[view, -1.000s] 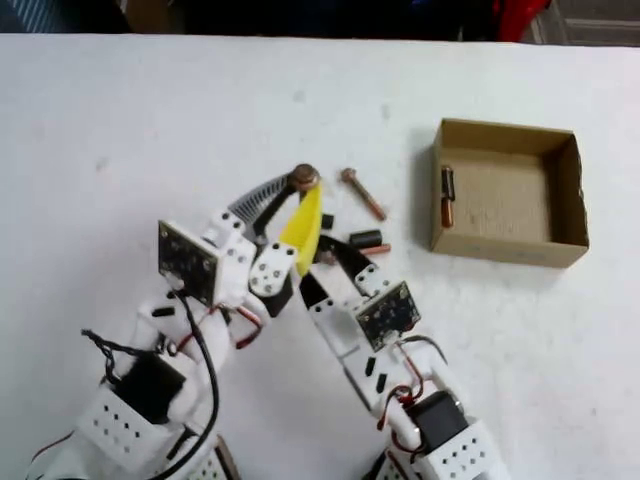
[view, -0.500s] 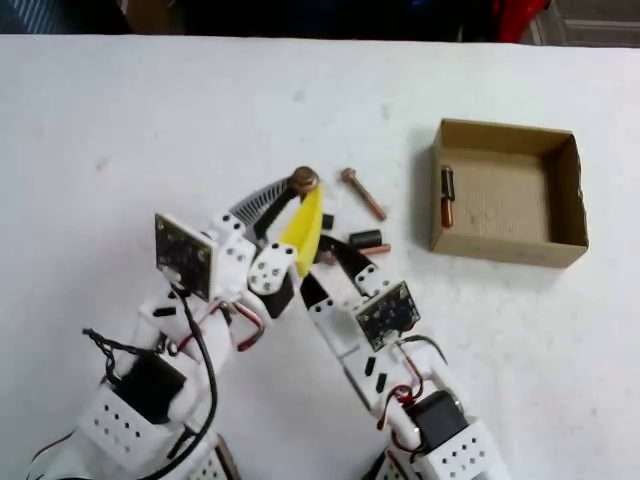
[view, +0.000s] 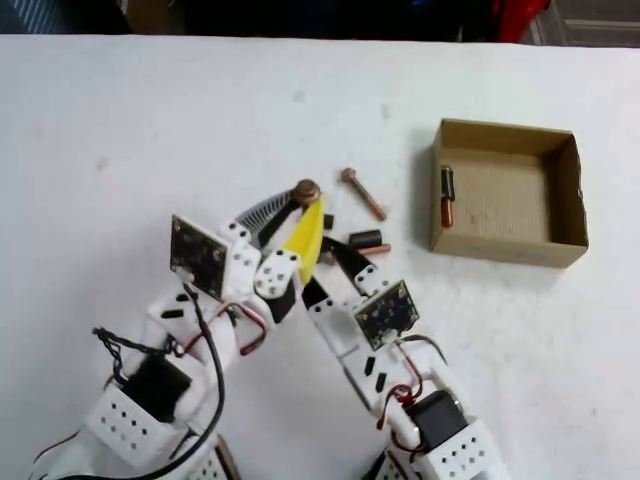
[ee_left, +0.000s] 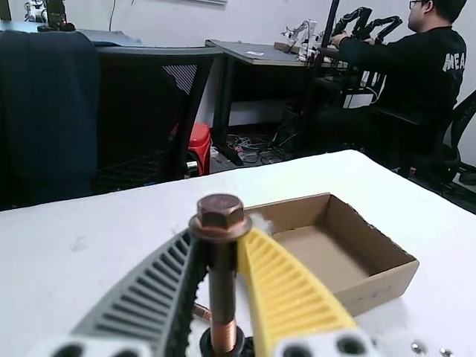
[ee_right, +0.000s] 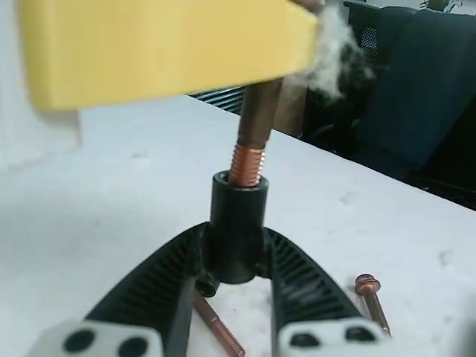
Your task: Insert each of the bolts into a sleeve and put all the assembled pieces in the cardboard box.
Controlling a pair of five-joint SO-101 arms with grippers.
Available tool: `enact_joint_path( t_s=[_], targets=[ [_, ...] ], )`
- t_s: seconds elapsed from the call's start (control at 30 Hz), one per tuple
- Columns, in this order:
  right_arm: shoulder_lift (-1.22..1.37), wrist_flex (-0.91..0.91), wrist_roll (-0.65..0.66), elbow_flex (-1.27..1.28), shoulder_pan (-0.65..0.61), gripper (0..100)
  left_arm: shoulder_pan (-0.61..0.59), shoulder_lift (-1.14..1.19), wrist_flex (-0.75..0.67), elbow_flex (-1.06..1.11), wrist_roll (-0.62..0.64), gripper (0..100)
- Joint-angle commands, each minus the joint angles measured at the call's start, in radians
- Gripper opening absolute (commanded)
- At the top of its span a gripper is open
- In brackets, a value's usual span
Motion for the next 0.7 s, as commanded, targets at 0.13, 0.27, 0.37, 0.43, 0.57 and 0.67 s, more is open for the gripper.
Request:
enact_joint_path(
  t_s=[0.13,0.27,0.37,0.43,0.57,0.67],
  targets=[
    [-0.015,-0.033,0.012,0.008,0.042,1.7,0.053,-0.016,-0.003,0.072,0.012,2],
    [-0.015,-0.030,0.012,0.008,0.042,1.7,0.051,-0.016,-0.003,0.083,0.012,3],
    [-0.015,-0.028,0.012,0.008,0.042,1.7,0.041,-0.016,-0.003,0.084,0.012,3],
    [-0.015,-0.027,0.012,0.008,0.042,1.7,0.030,-0.016,-0.002,0.084,0.012,4],
    [-0.015,-0.025,0.012,0.008,0.042,1.7,-0.007,-0.016,0.003,0.089,0.012,17],
    [-0.015,-0.025,0.012,0.008,0.042,1.7,-0.031,-0.016,0.005,0.089,0.012,26]
  ],
)
